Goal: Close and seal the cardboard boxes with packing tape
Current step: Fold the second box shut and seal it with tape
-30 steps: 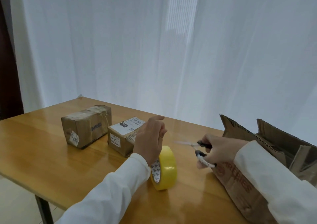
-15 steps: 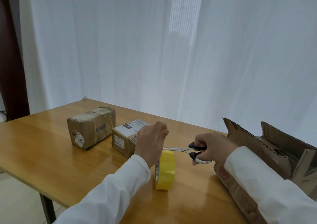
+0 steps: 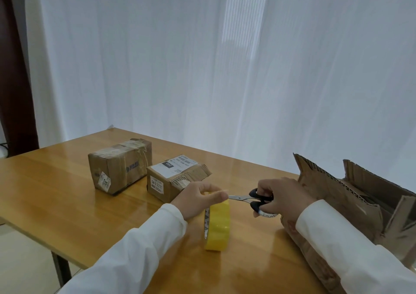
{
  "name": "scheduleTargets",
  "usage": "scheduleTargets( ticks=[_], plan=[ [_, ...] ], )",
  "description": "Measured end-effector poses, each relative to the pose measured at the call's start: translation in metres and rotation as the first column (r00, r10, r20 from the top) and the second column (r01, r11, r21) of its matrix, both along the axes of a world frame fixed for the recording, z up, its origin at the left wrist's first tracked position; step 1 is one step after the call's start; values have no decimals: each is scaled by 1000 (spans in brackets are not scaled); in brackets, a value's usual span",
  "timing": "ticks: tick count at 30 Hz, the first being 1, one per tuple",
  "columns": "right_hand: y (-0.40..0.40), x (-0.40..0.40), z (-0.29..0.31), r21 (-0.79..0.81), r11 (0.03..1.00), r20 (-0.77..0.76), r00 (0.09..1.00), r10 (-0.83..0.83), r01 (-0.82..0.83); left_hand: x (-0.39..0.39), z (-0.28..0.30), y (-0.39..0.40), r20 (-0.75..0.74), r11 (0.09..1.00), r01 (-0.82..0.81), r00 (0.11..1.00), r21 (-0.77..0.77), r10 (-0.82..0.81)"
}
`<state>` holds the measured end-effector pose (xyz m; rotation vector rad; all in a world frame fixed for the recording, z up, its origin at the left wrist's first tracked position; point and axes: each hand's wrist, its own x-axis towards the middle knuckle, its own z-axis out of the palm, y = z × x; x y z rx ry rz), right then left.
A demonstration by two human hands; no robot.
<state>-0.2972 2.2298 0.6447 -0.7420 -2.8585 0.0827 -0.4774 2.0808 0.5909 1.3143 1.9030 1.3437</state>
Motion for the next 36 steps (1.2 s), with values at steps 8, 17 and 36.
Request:
scheduleTargets(
  ticks=[8,17,36],
  plan=[
    [1,3,4,38,999,-53,999,11,-9,-2,14,4,60,988,-146,987,-42,148],
    [-2,8,8,6,1000,-76,997,26,-25,14,4,-4,143,996,-45,989,73,34],
    [-19,13,34,-349,927,-190,979,71,-135,7,2,-4,-164,997,-25,986,74,36]
  ],
)
